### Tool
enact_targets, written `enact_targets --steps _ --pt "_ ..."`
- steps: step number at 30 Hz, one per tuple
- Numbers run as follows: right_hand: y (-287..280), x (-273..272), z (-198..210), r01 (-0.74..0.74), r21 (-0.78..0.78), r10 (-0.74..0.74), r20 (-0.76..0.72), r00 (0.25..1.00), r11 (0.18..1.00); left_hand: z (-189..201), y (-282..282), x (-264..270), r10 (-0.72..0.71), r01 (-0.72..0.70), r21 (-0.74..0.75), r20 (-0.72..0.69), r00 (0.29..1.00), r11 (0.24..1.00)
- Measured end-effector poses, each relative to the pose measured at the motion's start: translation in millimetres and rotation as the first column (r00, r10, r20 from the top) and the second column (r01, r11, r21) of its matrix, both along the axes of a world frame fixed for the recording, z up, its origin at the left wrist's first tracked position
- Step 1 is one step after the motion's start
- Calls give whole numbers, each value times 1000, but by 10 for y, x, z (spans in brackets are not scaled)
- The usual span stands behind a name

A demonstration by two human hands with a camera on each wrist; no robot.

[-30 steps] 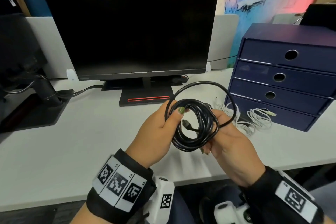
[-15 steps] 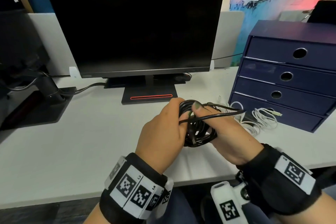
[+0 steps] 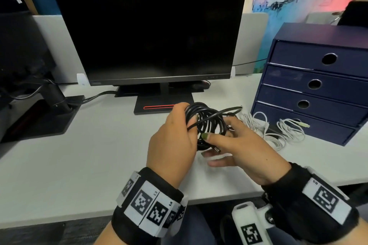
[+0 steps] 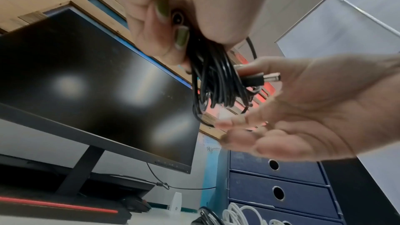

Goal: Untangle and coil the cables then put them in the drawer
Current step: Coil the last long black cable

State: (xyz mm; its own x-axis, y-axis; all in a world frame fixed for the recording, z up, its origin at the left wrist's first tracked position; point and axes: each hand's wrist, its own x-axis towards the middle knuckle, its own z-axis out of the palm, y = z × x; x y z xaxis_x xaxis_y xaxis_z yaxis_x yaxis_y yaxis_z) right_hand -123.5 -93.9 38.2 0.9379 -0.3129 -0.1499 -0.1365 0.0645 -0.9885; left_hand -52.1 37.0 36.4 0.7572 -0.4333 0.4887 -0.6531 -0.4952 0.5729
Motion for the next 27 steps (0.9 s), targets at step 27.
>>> enact_targets --steps 27 --pt "-194 -595 -87 -466 -260 494 52 868 846 170 449 532 234 -282 -354 -174 957 892"
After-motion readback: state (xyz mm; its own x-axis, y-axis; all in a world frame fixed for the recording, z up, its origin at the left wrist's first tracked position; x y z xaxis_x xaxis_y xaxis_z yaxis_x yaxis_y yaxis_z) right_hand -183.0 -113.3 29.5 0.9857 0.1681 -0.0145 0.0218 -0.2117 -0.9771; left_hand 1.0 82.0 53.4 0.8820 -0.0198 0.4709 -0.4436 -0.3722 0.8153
